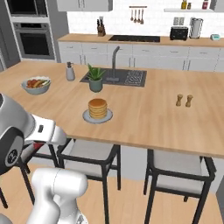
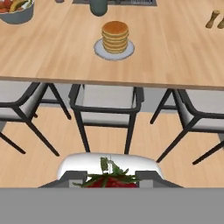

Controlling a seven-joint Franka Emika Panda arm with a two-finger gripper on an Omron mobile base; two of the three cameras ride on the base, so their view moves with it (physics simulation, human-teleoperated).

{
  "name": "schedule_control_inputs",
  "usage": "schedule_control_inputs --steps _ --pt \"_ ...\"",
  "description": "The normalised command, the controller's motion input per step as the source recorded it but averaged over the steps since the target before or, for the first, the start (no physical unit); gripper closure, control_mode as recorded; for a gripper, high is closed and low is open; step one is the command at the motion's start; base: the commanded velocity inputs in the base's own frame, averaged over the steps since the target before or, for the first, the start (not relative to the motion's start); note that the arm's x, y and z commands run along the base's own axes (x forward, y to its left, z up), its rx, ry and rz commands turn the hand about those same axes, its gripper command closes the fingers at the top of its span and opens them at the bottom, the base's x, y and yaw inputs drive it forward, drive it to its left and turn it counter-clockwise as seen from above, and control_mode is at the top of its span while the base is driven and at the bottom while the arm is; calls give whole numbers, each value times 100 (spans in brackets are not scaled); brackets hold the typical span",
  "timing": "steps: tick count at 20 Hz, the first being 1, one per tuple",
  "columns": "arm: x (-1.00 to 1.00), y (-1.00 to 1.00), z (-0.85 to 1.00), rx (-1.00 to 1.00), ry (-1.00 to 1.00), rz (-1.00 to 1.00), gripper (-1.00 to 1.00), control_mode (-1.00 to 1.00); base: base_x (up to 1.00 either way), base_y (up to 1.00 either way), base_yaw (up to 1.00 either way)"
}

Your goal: Take the strawberry from the fridge and place it on top of the pancake, located on the dining counter.

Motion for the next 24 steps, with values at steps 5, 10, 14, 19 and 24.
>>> schedule_control_inputs --steps 5,10,14,19,24 --pt "0 0 0 0 0 0 100 100 24 10 -10" --pt "0 0 0 0 0 0 100 100 11 23 -7" --pt "0 0 0 0 0 0 100 100 28 39 -1" --pt "0 0 0 0 0 0 100 100 50 31 -3" --pt "0 0 0 0 0 0 100 100 60 -2 0"
